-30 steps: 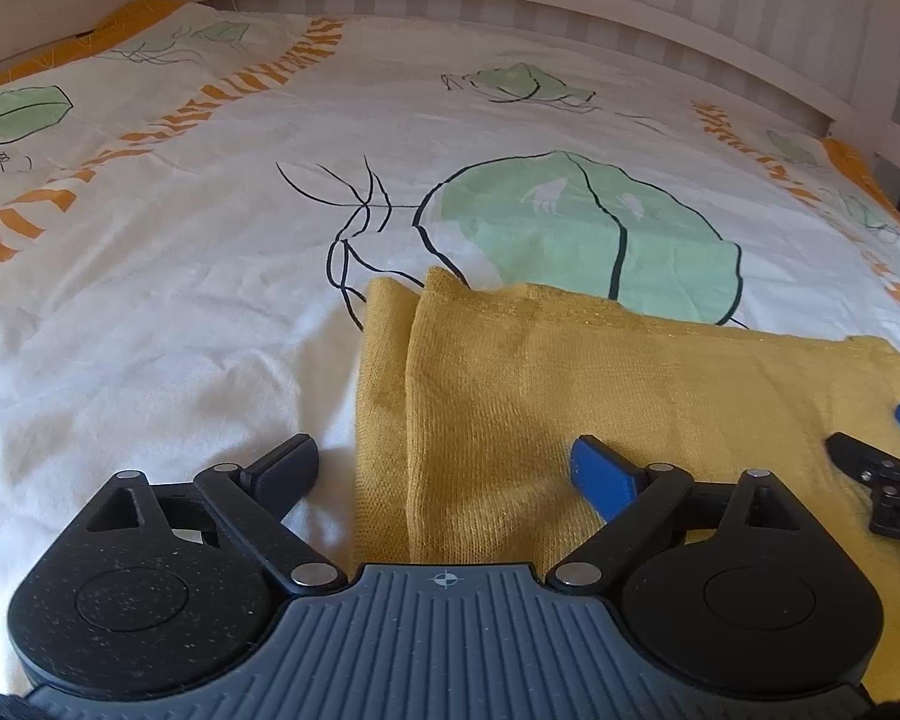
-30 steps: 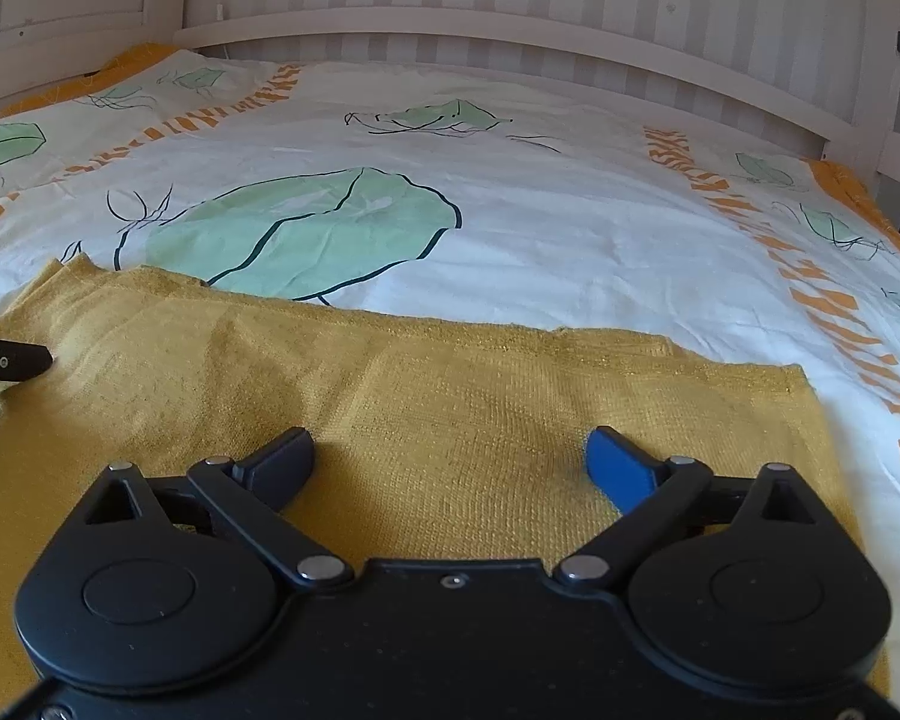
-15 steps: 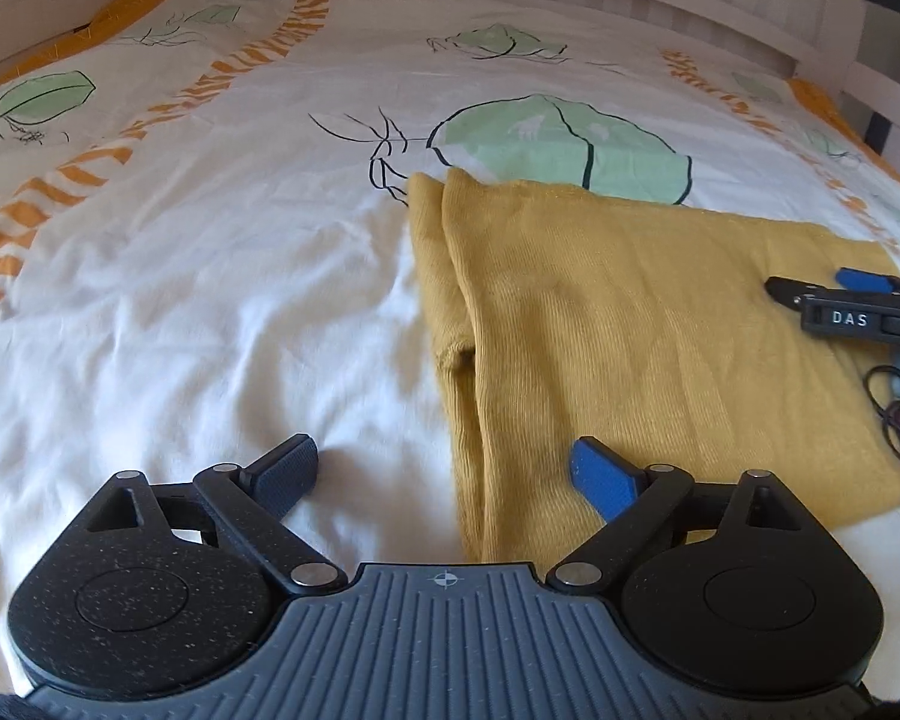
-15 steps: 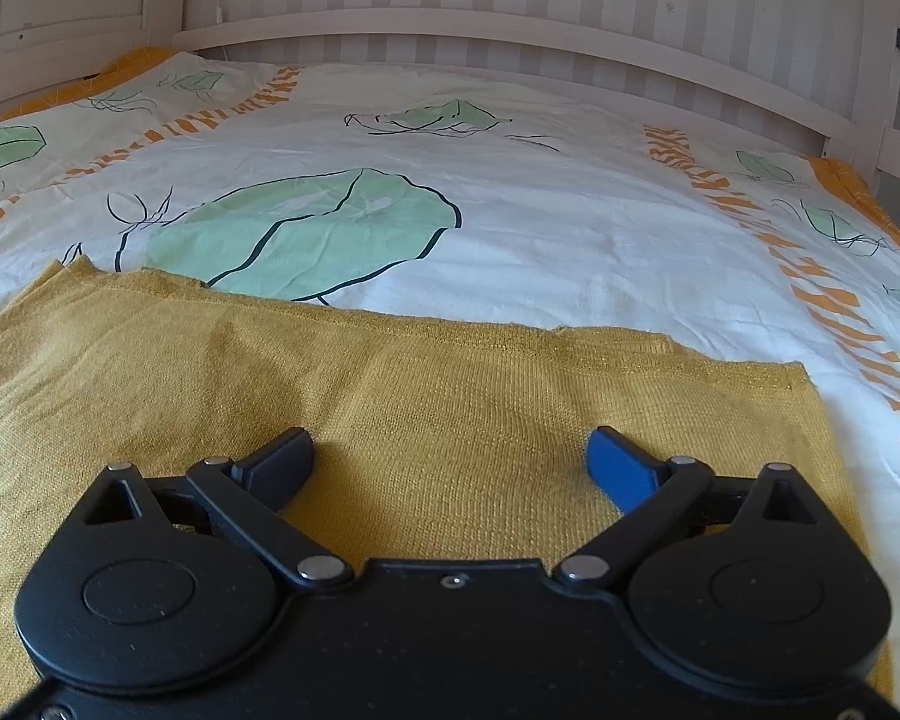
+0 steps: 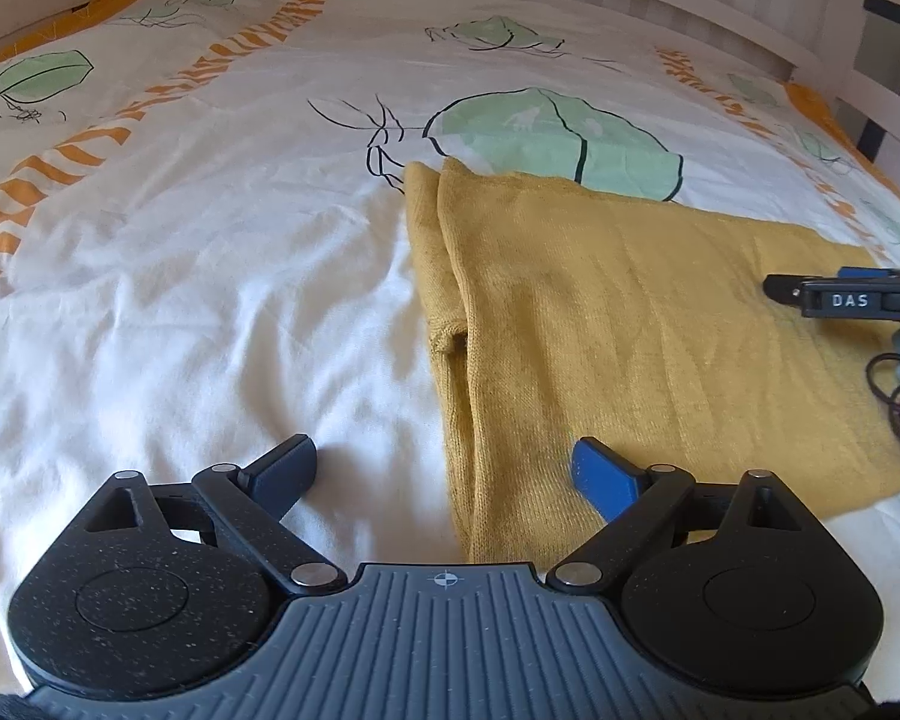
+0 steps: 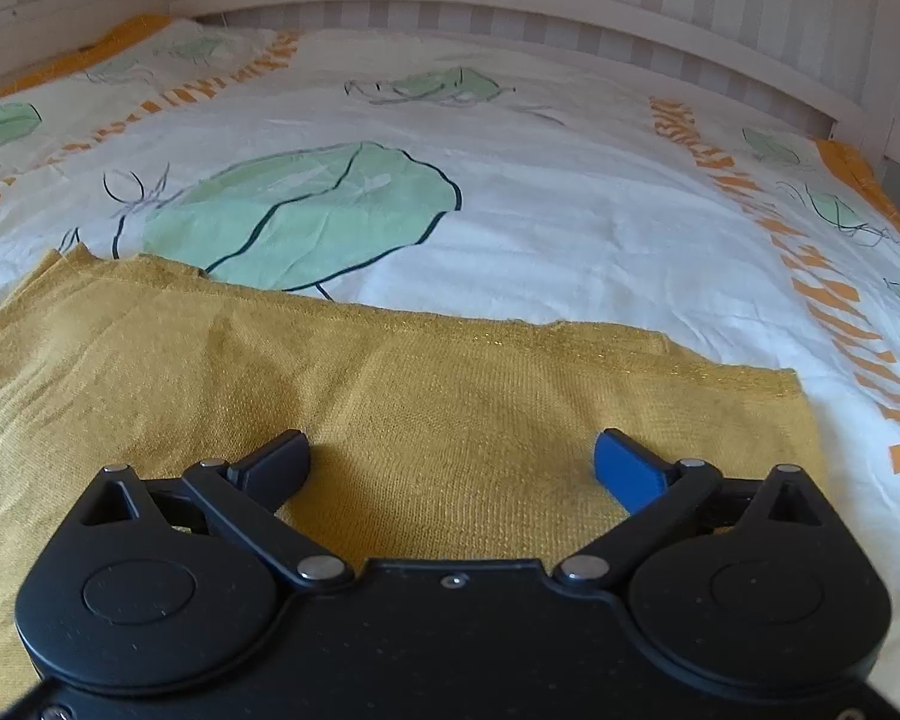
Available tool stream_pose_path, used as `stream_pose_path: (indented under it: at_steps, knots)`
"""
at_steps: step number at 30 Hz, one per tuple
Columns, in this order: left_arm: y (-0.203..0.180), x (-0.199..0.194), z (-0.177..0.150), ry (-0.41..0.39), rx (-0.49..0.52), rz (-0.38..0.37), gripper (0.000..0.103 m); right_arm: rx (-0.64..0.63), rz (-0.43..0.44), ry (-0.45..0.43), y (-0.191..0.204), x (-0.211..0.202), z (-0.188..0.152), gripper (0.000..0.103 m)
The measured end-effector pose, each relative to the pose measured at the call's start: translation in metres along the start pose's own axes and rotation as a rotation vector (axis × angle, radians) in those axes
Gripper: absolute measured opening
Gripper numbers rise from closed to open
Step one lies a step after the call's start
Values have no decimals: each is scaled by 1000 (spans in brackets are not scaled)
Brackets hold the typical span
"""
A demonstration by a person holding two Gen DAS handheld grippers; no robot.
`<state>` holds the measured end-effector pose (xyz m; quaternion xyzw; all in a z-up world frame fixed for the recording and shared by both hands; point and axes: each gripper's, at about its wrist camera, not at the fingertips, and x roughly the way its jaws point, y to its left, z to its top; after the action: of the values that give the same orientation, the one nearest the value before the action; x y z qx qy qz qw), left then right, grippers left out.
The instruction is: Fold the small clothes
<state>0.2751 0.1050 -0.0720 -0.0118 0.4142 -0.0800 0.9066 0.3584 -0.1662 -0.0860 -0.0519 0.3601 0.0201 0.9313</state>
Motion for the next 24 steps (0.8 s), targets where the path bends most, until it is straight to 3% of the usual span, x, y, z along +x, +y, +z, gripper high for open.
stream_pose_path:
  at_steps: [5, 10, 17, 24]
  knots:
    - [3, -6, -1, -5, -33, -9, 92, -96, 43, 18, 22, -40, -17, 102]
    - [3, -9, -3, -8, -34, 0, 92, -168, 45, 45, 41, -65, -61, 102]
    - [4, -8, -3, -7, -39, -7, 92, 6, 183, 75, 5, -91, -68, 102]
    - [3, -4, -5, 2, -31, 3, 93, 354, 183, 11, -106, -101, -47, 102]
